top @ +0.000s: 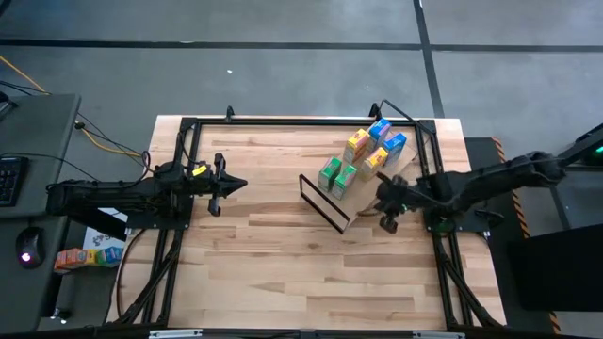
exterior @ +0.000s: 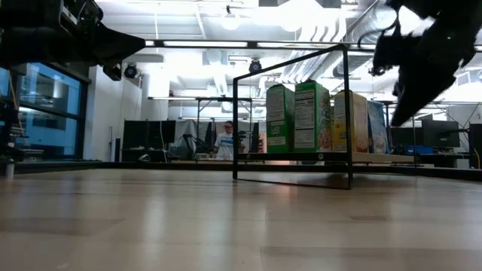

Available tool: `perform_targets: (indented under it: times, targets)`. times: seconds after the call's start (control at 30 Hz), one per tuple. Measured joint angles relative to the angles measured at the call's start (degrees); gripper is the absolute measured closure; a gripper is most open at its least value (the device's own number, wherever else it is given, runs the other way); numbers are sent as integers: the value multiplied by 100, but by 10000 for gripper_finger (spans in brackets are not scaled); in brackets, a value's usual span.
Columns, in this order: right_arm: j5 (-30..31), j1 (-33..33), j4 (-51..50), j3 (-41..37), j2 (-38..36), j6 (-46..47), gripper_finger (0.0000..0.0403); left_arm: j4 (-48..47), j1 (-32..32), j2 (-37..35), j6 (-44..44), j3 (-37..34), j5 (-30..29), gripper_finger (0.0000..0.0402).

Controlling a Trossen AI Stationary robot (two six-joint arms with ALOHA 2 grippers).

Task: Stack cereal on shelf
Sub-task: Return to Home Position

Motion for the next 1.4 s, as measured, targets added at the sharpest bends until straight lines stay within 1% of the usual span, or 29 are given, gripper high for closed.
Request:
perform_targets:
  times: [0.07,0.13,0.3,0.37,0.43,0.53,0.67,0.8,0.87,0.97,1.03,1.13,1.27,1.4]
  targets:
    - [81,372,524,-99,-170,-141,403,-4,0,2,-4,0,1,401]
    - [324,755,938,-208,-429,-275,403,-4,0,-1,-2,0,1,401]
    - [1507,1587,1442,-653,-1306,-399,403,-11,0,2,-17,0,1,402]
    - [1815,1817,1829,-993,-1740,-517,403,-11,0,-1,-37,0,1,402]
    - [1896,1932,2215,-1338,-2184,-724,403,-11,0,2,-37,0,1,401]
    - [1878,1892,2761,-1713,-2812,-1188,403,22,0,1,-20,0,1,402]
    - [1352,1550,3223,-2055,-3542,-1777,403,120,0,-1,57,0,1,402]
    - [870,920,3758,-2397,-4004,-2336,403,120,0,2,55,0,1,402]
    - [417,547,3992,-2585,-4111,-2426,403,115,0,0,54,0,1,401]
    - [-264,23,4238,-2869,-4137,-2321,403,94,0,0,55,0,1,401]
    - [-578,-246,4311,-3000,-4137,-2297,403,93,0,-1,55,0,1,402]
    - [-811,-532,4500,-3207,-4137,-2394,403,51,0,2,52,0,1,402]
    - [-1169,-695,4324,-3217,-4078,-2557,403,-49,0,1,51,0,1,402]
    - [-1083,-695,4169,-3219,-4073,-2876,403,-75,0,0,7,0,1,401]
